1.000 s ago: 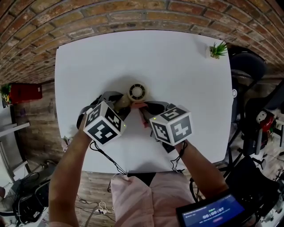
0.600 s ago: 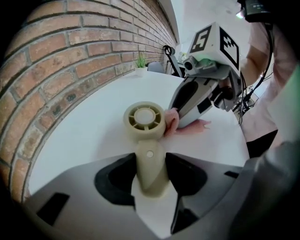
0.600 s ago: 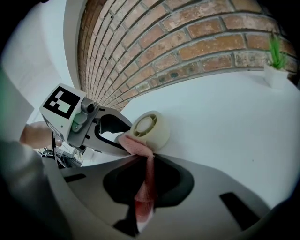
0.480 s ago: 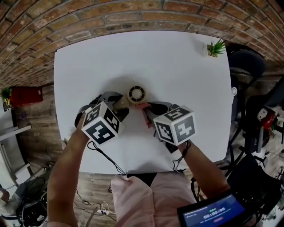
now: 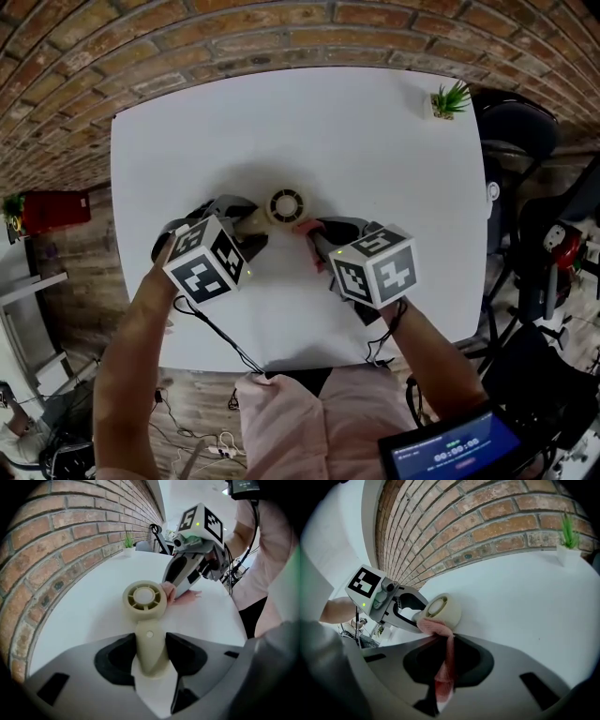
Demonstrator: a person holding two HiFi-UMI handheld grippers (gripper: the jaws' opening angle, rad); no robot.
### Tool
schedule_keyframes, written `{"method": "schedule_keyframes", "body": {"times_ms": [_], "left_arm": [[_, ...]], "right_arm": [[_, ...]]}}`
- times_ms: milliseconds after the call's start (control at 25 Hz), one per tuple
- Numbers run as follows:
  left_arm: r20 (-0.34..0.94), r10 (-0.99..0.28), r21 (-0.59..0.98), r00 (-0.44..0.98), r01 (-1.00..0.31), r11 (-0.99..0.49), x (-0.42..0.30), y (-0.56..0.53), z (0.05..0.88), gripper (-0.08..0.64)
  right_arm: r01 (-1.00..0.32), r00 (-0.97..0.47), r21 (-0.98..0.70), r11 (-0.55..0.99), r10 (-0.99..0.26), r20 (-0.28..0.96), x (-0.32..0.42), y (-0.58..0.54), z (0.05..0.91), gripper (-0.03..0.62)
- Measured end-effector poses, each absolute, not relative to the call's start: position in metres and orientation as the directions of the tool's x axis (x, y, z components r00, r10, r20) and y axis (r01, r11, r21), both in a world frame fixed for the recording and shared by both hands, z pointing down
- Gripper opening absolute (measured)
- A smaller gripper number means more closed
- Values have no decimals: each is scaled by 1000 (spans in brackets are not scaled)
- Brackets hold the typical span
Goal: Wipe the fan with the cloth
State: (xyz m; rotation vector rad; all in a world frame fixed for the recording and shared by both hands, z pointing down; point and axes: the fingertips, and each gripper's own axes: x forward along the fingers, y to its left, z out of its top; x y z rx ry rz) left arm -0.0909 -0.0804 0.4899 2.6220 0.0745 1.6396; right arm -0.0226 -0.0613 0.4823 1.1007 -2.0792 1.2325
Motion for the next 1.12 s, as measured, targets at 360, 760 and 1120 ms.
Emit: {"method": "schedule_keyframes", "body": {"times_ms": [360,760,1120], "left_arm": [[899,88,45,429,110,-993,-88,-77,489,209],[914,108,24,391,213,-977,-85,-73,489,206],[923,140,27,358,302,-953,-82,-70,489,206]], "right_arm": [[-831,-555,-478,284,-374,743,-11,-61,484,34],[-827,-561,-479,295,-366,742,-2,-54,484,34],[-824,-564,-481,300,-364,741,7,-55,484,34]]}}
